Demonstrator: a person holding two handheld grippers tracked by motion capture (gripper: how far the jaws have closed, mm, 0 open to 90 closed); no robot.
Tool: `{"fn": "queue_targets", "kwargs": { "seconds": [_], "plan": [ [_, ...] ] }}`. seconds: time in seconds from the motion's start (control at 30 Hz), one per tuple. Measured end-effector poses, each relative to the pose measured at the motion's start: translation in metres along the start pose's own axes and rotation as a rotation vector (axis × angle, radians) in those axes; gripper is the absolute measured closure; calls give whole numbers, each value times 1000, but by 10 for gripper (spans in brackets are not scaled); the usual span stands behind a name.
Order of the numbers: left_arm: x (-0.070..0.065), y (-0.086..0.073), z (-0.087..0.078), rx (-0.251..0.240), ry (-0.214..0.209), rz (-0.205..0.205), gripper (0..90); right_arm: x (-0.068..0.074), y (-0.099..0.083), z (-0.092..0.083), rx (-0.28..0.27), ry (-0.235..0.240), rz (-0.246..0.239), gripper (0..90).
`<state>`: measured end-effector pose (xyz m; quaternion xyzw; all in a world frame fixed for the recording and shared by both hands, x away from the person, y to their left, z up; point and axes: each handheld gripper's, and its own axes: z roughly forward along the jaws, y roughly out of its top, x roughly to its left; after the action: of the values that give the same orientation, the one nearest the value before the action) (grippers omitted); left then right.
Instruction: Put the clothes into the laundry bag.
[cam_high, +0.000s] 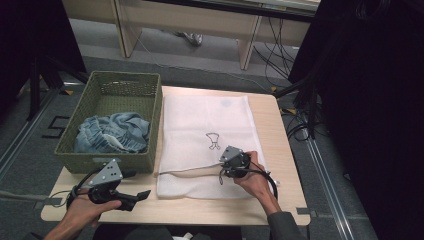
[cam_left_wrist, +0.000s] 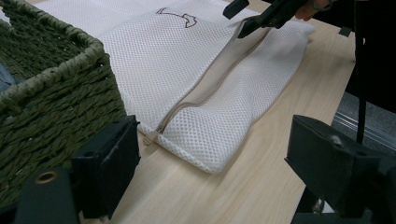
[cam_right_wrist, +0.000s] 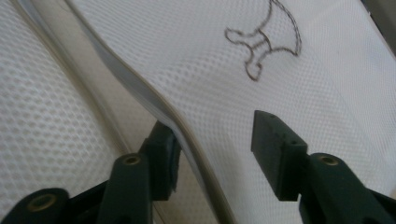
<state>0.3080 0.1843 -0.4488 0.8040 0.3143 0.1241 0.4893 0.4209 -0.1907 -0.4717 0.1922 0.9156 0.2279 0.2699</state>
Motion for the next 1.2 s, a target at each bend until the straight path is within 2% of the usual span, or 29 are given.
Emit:
{"fn": "queue_targets", "kwargs": {
  "seconds": [0.13,0.27,0.37,0.4,0.43,0.47,0.53,0.6,0.67,0.7,0.77,0.87,0.9,0.93,0.97,1.0,1.03,1.07,1.1,1.13,1.17,1.2],
  "plan": [
    [1,0,-1,10,8,10,161,2,6,-2,-4,19,9,715],
    [1,1,0,5,10,5,166,-3,11,-8,-30,13,44,788],
    [4,4,-3,-5,11,30,166,-7,14,-12,-46,5,69,809],
    [5,6,-4,-15,27,15,167,-9,16,-14,-56,1,77,813],
    [7,8,-7,-14,53,21,174,-13,17,-16,-64,-2,68,818],
    [8,10,-11,-24,77,21,179,-14,18,-18,-63,-9,93,822],
    [14,16,-19,-35,106,48,179,-17,20,-22,-80,-14,113,824],
    [23,26,-29,-50,157,26,179,-20,21,-24,-92,-19,125,824],
    [31,35,-37,-49,178,9,178,-22,22,-25,-93,-17,105,825],
    [36,40,-42,-31,202,2,176,-23,23,-26,-98,-21,101,826],
    [49,53,-48,-33,237,-5,174,-23,23,-26,-98,-22,99,826],
    [73,71,-54,4,312,-31,167,-24,26,-28,-97,-24,105,827],
    [82,77,-55,58,331,-14,162,-25,26,-28,-101,-23,99,828],
    [94,83,-54,138,354,35,153,-24,28,-29,-96,-20,134,829],
    [104,87,-53,179,375,39,154,-27,28,-30,-104,-20,126,830],
    [113,89,-48,166,392,-1,152,-27,29,-30,-103,-25,141,832],
    [123,90,-45,191,377,-18,150,-29,29,-31,-105,-26,145,834],
    [130,90,-41,197,373,-36,151,-32,30,-31,-113,-25,125,834],
    [138,90,-33,187,373,-65,151,-32,31,-31,-112,-25,132,834],
    [149,89,-26,221,367,-66,150,-33,32,-31,-116,-23,126,834],
    [154,89,-21,233,356,-82,150,-33,32,-32,-114,-23,134,834],
    [160,90,-15,247,364,-97,151,-33,33,-32,-113,-21,148,833]
  ]
}}
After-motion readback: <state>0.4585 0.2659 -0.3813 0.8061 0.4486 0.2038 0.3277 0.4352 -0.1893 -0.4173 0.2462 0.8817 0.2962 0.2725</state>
